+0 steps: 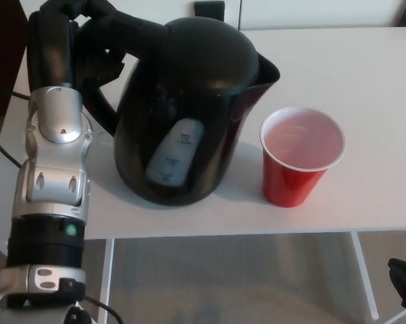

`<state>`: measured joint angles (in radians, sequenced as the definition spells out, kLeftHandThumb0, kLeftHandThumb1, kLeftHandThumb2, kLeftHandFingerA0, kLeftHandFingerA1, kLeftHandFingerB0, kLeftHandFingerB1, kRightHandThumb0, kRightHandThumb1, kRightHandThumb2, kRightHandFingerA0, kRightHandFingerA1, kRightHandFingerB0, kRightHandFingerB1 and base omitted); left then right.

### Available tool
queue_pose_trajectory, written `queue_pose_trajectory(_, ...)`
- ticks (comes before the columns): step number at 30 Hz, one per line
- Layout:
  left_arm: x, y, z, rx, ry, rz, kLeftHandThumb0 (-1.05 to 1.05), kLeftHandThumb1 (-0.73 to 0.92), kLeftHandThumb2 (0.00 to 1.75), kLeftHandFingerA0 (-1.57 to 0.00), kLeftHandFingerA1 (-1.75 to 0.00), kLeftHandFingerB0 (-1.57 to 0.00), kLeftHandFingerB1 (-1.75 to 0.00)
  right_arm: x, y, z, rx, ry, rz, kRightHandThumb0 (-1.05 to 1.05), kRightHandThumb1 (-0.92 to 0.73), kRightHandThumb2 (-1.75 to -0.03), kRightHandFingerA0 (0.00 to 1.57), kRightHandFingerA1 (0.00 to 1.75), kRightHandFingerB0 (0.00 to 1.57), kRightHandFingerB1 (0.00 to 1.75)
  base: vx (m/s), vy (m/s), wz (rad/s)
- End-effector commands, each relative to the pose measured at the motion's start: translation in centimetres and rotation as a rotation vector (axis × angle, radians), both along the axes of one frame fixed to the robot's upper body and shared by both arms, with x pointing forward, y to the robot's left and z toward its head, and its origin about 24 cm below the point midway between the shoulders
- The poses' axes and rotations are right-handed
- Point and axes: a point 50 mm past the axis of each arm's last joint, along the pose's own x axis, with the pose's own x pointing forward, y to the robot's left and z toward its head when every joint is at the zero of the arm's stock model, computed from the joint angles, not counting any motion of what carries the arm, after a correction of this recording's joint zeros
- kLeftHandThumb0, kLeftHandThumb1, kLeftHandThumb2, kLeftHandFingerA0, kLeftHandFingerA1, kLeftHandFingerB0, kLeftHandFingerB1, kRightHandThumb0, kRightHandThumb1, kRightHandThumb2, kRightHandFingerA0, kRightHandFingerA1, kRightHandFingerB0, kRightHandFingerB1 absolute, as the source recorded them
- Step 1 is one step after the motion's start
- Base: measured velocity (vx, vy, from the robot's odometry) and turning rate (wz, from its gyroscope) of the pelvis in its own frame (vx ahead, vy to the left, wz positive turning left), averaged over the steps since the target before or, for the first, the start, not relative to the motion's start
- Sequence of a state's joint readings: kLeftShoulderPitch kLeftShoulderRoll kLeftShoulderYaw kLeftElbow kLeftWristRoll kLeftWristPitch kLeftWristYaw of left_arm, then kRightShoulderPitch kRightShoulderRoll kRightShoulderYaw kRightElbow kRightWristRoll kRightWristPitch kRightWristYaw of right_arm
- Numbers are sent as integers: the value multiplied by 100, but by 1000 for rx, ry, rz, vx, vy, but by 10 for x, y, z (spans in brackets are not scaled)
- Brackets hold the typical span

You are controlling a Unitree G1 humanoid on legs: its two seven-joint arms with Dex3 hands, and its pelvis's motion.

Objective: The robot walk towards a table in front and uses its left hand to pick up the pot from the base and pour water to the cup on the right hand side

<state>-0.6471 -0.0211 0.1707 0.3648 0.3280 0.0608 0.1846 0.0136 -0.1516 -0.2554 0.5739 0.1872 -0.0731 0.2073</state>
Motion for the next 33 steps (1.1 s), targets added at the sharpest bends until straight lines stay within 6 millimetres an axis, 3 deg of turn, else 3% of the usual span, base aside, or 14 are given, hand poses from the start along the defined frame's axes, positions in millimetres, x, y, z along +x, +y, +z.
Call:
queue_pose_trajectory(1,-1,6,4,-14,3,10,-20,61,55,-81,-175,-60,-175,-3,-4,1,6,-6,-14,-6,-51,-92,34,59,21,52,0,0,0)
queue_pose_trajectory(9,3,7,10,-52,-15,7,-18,61,53,-75,-175,-56,-175,4,-4,5,17,-29,-27,-4,-53,-93,31,58,21,52,0,0,0)
queue_pose_trajectory(10,4,8,10,-48,-9,1,-26,57,59,-78,-152,-64,-121,5,-4,6,22,-32,-28,-4,-53,-93,30,57,21,52,0,0,0)
queue_pose_trajectory(13,5,10,10,-40,2,-7,-26,57,59,-78,-152,-64,-121,5,-4,6,27,-33,-29,-4,-53,-93,30,57,21,52,0,0,0)
queue_pose_trajectory(14,10,18,15,0,157,-182,-58,37,69,0,-6,-7,-16,8,-4,9,20,-46,-20,-6,-52,-93,31,58,19,51,0,0,0)
queue_pose_trajectory(15,11,22,18,21,230,-261,-58,38,70,0,-5,-5,-12,10,-4,10,19,-52,-17,-5,-52,-93,30,58,19,51,0,0,0)
queue_pose_trajectory(19,12,24,20,37,242,-268,-58,38,70,0,-5,-5,-12,12,-5,12,20,-56,-16,-5,-52,-93,30,58,19,51,0,0,0)
queue_pose_trajectory(21,13,37,18,94,334,-313,-55,37,68,0,0,0,0,17,-2,13,33,-63,-15,-2,-51,-93,33,59,20,52,0,0,0)
queue_pose_trajectory(28,12,47,11,139,467,-423,-57,37,68,0,0,0,0,16,-1,12,33,-67,-13,-3,-52,-93,35,60,19,51,0,0,0)
queue_pose_trajectory(33,15,59,26,231,547,-478,-52,35,65,0,-2,0,0,21,-3,16,23,-82,-13,-4,-51,-93,28,57,20,52,0,0,0)
